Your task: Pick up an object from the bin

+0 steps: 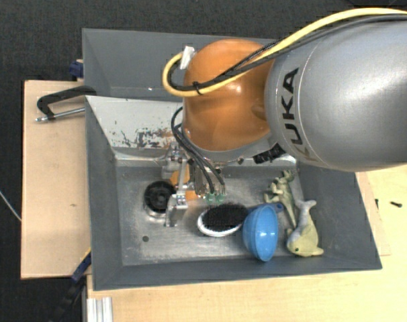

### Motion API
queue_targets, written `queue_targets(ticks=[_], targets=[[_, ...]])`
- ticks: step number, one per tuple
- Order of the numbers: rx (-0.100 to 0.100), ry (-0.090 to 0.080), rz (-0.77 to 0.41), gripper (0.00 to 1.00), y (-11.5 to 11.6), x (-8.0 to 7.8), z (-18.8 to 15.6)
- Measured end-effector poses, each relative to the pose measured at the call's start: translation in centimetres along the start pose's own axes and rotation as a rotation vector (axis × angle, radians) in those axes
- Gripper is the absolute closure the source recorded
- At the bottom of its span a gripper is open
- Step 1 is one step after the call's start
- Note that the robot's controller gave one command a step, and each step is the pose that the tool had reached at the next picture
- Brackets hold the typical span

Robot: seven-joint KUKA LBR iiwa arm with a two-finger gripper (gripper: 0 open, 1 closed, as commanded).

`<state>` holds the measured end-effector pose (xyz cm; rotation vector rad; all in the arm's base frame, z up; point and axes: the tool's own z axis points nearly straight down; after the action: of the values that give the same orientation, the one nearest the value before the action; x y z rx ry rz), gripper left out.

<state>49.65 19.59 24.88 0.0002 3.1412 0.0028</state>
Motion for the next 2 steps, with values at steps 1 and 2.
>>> queue_targets(ticks=[1, 2], targets=[[0.003, 0.007, 0.058, 0.00, -3.0, -3.2, 14.1], [-0.007, -0.012, 0.231, 0.00, -4.5, -7.2, 16.9]])
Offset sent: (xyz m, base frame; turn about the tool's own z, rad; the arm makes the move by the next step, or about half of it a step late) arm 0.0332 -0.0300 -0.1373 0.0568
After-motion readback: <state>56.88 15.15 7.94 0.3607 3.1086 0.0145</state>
